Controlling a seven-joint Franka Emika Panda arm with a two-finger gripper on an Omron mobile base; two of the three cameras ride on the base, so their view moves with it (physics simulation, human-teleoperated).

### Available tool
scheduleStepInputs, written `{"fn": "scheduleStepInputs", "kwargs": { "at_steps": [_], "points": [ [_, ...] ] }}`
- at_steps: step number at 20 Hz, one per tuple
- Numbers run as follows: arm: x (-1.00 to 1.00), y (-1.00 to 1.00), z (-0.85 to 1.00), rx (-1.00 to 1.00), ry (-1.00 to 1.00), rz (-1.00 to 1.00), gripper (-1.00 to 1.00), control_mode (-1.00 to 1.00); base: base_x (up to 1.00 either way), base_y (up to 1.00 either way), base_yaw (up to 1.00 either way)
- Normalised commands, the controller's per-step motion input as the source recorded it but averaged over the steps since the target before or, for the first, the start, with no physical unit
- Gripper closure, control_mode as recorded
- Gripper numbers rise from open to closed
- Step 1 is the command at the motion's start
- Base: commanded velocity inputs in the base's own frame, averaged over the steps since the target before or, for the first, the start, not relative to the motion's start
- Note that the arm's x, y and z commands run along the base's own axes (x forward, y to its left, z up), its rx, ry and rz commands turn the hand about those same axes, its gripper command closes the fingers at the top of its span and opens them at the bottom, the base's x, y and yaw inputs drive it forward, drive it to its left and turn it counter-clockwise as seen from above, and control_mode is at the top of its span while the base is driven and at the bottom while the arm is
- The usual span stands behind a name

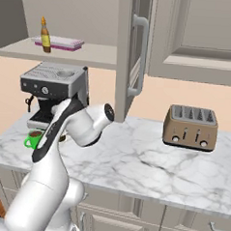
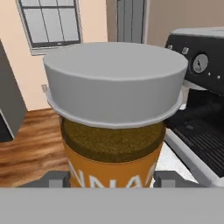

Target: Pick the cinnamon and honey bottle from the cabinet and place them next to the mug.

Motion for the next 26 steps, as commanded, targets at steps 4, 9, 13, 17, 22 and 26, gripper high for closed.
{"fn": "scheduleStepInputs", "kwargs": {
  "at_steps": [4, 9, 13, 17, 22, 26],
  "points": [
    [0.28, 0.0, -0.44, 0.09, -0.11, 0.29, 1.0, -1.0, 0.0, 0.0, 0.0],
    [0.35, 0.0, -0.33, 0.04, -0.12, 0.14, 1.0, -1.0, 0.0, 0.0, 0.0],
    [0.18, 0.12, -0.15, 0.0, -0.01, 0.0, 1.0, -1.0, 0.0, 0.0, 0.0],
    [0.12, 0.45, -0.12, -0.01, 0.0, 0.0, 1.0, -1.0, 0.0, 0.0, 0.0],
    [0.1, 0.27, -0.18, -0.02, 0.0, -0.02, 1.0, -1.0, 0.0, 0.0, 0.0],
    [0.06, 0.03, -0.3, 0.0, 0.0, -0.1, 1.0, -1.0, 0.0, 0.0, 0.0]
  ]
}}
